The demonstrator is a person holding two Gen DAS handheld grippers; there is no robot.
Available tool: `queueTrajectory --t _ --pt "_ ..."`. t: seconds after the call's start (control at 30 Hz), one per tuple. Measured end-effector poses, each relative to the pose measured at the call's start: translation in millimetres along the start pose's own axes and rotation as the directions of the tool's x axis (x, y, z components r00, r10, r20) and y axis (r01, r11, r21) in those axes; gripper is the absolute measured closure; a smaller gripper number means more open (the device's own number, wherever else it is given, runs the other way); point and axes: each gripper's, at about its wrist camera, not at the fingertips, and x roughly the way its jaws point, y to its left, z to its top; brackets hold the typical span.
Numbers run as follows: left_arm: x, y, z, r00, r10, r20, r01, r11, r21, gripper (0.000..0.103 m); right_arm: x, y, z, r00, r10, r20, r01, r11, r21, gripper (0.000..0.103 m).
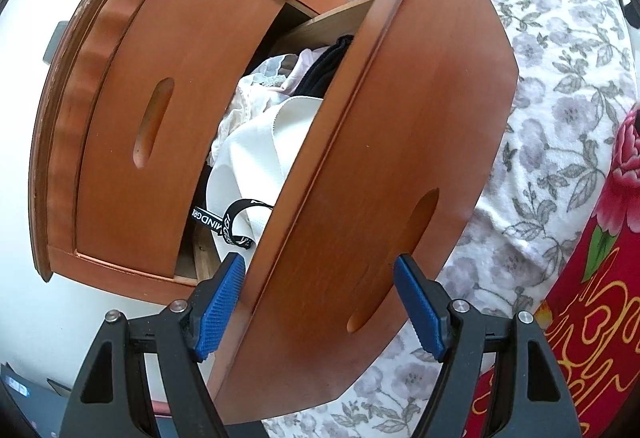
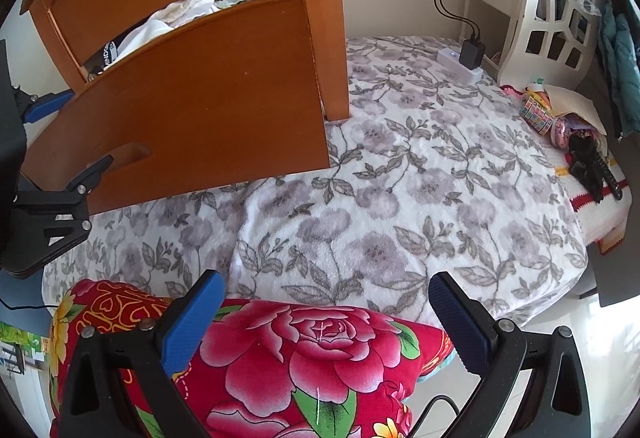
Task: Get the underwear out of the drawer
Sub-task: 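Pull the lower drawer outward with the left gripper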
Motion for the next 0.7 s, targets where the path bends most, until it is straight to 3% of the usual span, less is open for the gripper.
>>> queueTrajectory --t 0.27,0.43,0.5,0.57,0.67,0.7 --pt "-5.7 -4.3 -3.3 0.999 -0.024 0.024 0.024 1.0 -0.001 0.016 -1.1 -0.7 0.6 1.0 -0.005 0.006 0.005 1.0 0.003 0.0" --pt "-17.0 23.8 -2.1 0.993 -0.089 0.074 0.098 0.987 -0.125 0.016 -0.8 -3.5 2.6 1.0 -0.011 0.004 0.011 1.0 0.009 0.0" --pt "-26.0 45.7 -4.4 0.986 -0.111 0.121 0.136 0.965 -0.223 0.016 -0.5 -3.3 2.9 1.0 -0.01 0.001 0.01 1.0 0.007 0.0" --pt "-32.7 67.1 -9.4 0.977 -0.139 0.162 0.186 0.926 -0.328 0.014 0.5 -2.5 2.7 1.0 -0.01 -0.003 0.01 1.0 0.004 0.0" --pt "-43.3 99.1 -25.1 0.956 -0.151 0.25 0.26 0.83 -0.494 0.014 1.1 -1.3 3.1 1.0 -0.011 -0.004 0.011 1.0 -0.004 0.0" --pt "-47.0 110.0 -33.0 0.948 -0.15 0.283 0.288 0.784 -0.549 0.014 1.0 -0.8 3.1 1.0 -0.012 -0.003 0.012 1.0 -0.005 0.0"
